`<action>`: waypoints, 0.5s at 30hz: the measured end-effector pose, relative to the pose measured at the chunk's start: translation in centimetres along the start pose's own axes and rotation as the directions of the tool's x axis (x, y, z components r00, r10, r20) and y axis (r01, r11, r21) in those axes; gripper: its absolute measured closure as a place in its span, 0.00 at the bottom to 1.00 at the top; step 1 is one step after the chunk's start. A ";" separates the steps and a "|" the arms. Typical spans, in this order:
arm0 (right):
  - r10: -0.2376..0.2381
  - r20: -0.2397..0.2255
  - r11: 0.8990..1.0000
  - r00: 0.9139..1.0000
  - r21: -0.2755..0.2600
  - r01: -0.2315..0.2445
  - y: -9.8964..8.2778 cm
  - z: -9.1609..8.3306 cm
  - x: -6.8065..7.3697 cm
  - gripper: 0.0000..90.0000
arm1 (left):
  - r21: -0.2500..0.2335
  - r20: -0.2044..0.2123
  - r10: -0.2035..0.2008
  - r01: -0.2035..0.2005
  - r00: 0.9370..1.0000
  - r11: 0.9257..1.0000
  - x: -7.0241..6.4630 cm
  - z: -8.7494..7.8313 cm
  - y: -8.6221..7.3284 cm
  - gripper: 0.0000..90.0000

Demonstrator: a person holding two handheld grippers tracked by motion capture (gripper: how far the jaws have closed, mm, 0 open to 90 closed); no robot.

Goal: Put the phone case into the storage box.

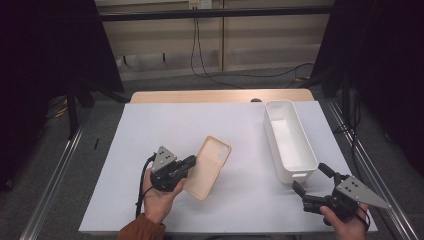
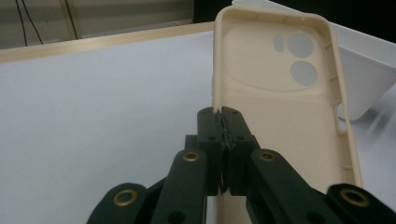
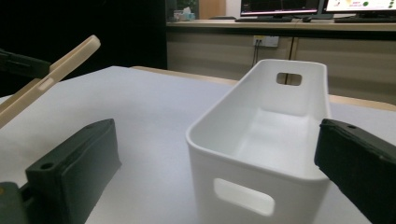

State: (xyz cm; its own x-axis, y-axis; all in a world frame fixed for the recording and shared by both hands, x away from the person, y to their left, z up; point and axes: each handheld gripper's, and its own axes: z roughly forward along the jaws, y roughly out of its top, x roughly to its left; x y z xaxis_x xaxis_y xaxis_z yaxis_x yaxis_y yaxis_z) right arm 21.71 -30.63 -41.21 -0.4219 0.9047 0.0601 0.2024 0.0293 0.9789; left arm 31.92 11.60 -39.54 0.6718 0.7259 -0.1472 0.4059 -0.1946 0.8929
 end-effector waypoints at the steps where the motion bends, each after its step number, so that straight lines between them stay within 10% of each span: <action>1: -0.004 -0.007 1.000 1.000 0.002 0.004 0.1 0.2 0.2 0.00 | 0.000 0.000 0.000 0.000 1.000 1.000 0.0 0.0 0.0 0.98; 15: -0.009 -0.094 1.000 0.996 0.024 0.011 1.1 2.3 1.8 0.02 | -0.019 0.023 0.015 -0.015 1.000 1.000 -1.8 1.3 0.5 0.98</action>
State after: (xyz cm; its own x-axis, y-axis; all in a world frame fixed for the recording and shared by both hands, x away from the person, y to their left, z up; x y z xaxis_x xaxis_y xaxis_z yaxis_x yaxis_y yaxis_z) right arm 23.25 -28.01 -40.45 -0.5051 0.8602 0.0696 0.2187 0.0496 0.9745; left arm 31.66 9.38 -39.40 0.6918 0.7077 -0.1432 0.3841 -0.1929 0.9029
